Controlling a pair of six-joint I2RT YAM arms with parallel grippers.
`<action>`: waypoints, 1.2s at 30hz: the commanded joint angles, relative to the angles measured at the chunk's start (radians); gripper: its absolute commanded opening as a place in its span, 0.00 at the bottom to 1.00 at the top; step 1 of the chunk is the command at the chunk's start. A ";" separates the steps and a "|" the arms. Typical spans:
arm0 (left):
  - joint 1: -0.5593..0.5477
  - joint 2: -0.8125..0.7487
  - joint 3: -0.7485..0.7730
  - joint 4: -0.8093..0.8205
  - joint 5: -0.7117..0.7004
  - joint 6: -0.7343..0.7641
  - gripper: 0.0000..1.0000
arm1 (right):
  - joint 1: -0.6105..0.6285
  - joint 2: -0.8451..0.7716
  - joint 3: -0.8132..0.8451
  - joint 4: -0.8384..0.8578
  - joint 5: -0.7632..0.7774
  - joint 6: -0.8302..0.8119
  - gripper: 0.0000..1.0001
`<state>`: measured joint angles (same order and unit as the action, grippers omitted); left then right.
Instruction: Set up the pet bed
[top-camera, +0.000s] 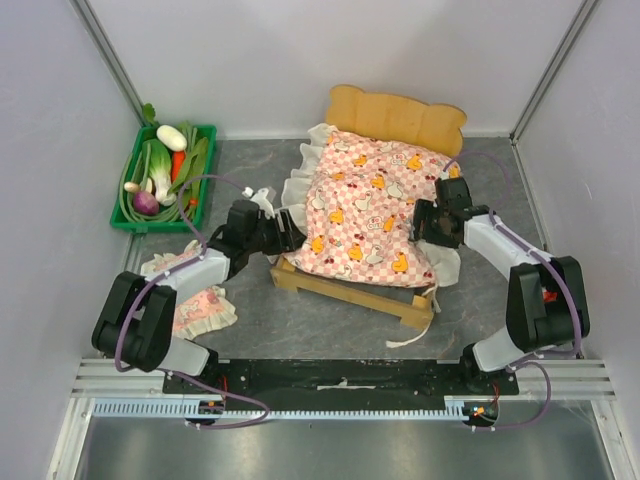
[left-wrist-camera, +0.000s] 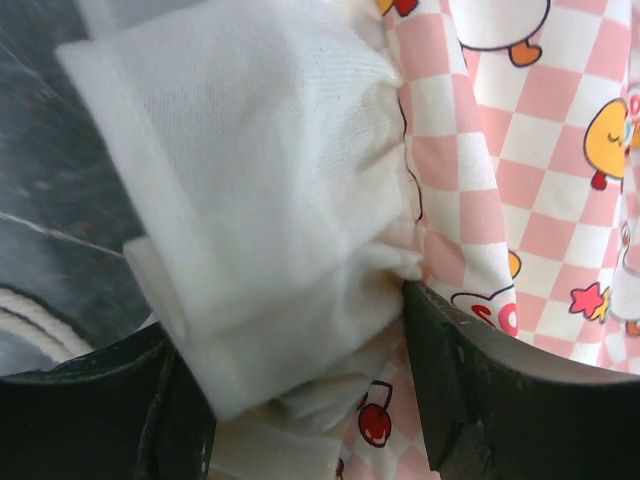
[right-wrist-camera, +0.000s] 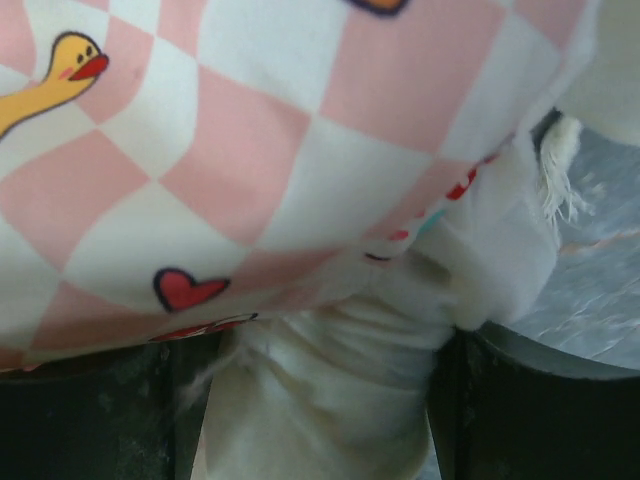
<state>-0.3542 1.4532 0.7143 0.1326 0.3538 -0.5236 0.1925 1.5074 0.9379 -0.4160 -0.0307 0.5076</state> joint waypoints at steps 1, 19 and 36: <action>-0.224 -0.027 -0.078 0.074 0.140 -0.223 0.72 | 0.056 0.049 0.177 0.116 -0.227 -0.037 0.80; -0.440 -0.125 -0.118 0.073 -0.119 -0.331 0.74 | -0.044 0.107 0.470 -0.098 0.145 -0.185 0.98; -0.364 -0.450 -0.012 -0.430 -0.366 -0.082 0.82 | -0.125 -0.495 0.076 -0.129 0.186 0.087 0.98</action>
<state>-0.7464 1.0683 0.6621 -0.1909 0.0391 -0.6918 0.0647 1.1229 1.1713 -0.5205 0.2794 0.4358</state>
